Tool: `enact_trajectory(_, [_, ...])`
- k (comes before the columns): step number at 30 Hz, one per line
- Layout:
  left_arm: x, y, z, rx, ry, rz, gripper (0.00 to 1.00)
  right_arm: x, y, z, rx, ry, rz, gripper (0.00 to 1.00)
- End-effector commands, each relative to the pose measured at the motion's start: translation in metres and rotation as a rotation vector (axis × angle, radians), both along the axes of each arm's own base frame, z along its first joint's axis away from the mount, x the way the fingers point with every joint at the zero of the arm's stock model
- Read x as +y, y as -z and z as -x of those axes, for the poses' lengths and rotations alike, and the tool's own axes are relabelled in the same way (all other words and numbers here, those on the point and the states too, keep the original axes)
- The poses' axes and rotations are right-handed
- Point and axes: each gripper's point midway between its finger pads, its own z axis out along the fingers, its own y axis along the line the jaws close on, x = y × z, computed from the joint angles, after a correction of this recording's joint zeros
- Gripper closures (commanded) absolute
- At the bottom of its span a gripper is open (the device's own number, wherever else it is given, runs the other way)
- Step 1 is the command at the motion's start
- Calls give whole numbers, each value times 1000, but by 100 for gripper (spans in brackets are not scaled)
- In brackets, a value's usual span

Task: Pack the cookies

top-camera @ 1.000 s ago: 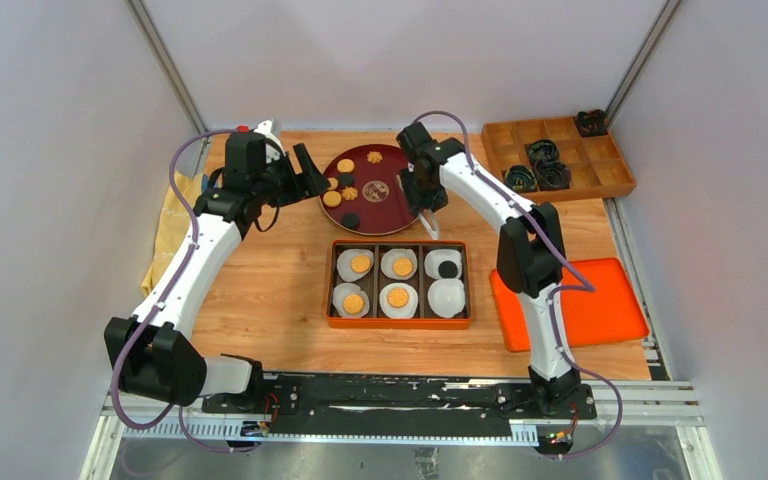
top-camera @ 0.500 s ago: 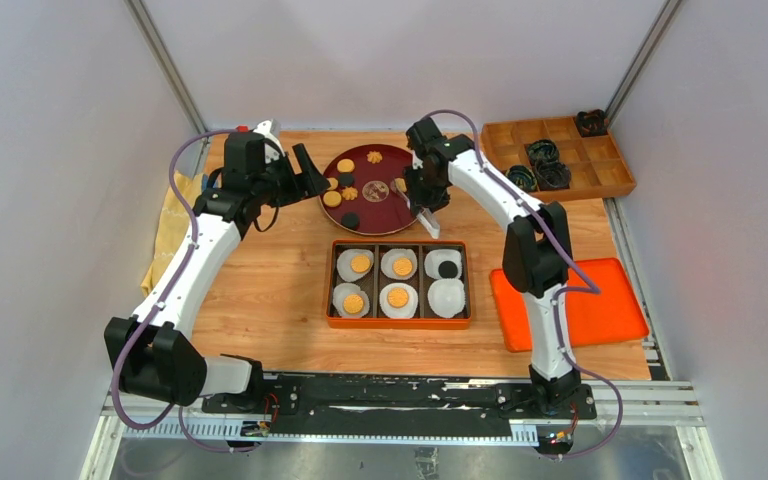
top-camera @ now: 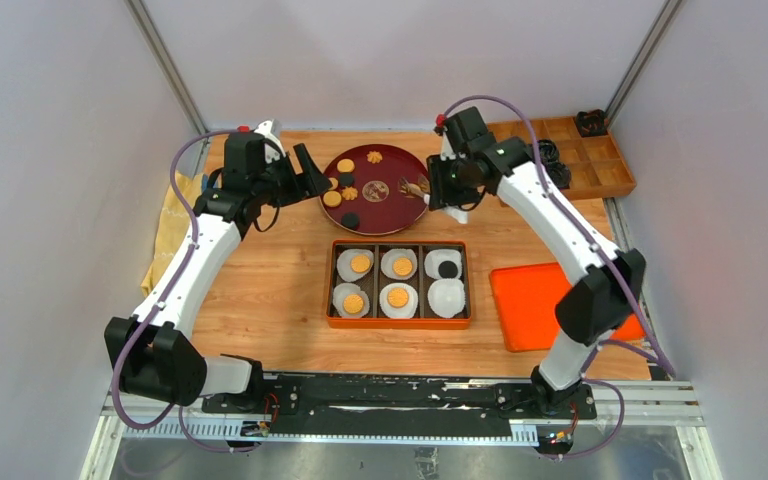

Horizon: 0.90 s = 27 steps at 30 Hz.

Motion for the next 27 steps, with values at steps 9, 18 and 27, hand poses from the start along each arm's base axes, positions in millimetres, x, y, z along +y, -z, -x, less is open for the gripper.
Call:
enact_trajectory(9, [-16,3,-6,-15,44,64,20,-75,-6,149,21,-16,95,100])
enact_trajectory(18, [-33,2,-5,-16,75,66,21,-85,11,202,80,-23,108,100])
enact_trajectory(27, [-35,10,-4,-1,72,64,21,-91,39,223,150,-28,174,100])
